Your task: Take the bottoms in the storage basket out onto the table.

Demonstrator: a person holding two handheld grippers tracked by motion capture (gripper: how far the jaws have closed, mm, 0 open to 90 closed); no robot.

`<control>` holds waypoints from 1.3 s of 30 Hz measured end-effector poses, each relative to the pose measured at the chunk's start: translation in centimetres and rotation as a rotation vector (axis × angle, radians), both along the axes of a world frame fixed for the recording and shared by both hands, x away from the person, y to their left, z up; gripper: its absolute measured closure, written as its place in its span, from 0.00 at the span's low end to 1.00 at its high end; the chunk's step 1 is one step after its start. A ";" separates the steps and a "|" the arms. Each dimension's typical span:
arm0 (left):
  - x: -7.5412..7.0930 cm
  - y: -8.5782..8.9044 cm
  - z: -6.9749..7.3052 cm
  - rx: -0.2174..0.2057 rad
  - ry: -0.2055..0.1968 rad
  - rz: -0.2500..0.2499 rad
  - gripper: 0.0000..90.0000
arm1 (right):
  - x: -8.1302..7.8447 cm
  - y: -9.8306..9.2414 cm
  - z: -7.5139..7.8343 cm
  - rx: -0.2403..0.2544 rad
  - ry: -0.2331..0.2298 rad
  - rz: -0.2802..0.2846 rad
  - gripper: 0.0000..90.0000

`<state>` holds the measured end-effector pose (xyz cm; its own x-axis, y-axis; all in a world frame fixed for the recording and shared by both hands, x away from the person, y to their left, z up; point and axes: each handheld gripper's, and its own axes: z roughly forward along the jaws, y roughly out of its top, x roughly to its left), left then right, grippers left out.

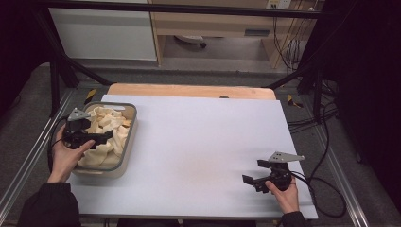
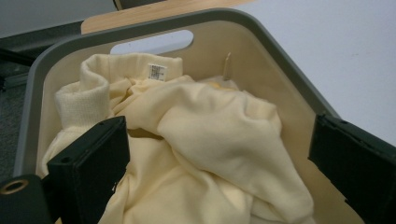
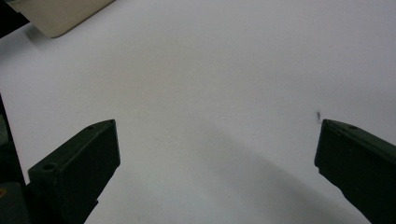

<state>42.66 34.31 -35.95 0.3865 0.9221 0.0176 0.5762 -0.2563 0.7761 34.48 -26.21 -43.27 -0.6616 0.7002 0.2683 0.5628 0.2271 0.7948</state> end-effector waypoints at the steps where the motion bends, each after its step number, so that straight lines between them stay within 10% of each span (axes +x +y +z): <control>1: 0.2 0.0 -0.1 0.005 0.002 0.003 0.06 | 0.0 0.0 0.0 0.000 0.000 -0.001 0.01; 20: 2.6 0.3 -2.8 0.079 0.078 0.071 0.05 | 0.0 0.0 0.0 -0.001 -0.001 -0.001 0.01; 39: 3.3 0.7 -5.2 0.030 0.144 0.083 0.01 | 0.1 0.0 -0.1 -0.005 0.001 0.003 0.01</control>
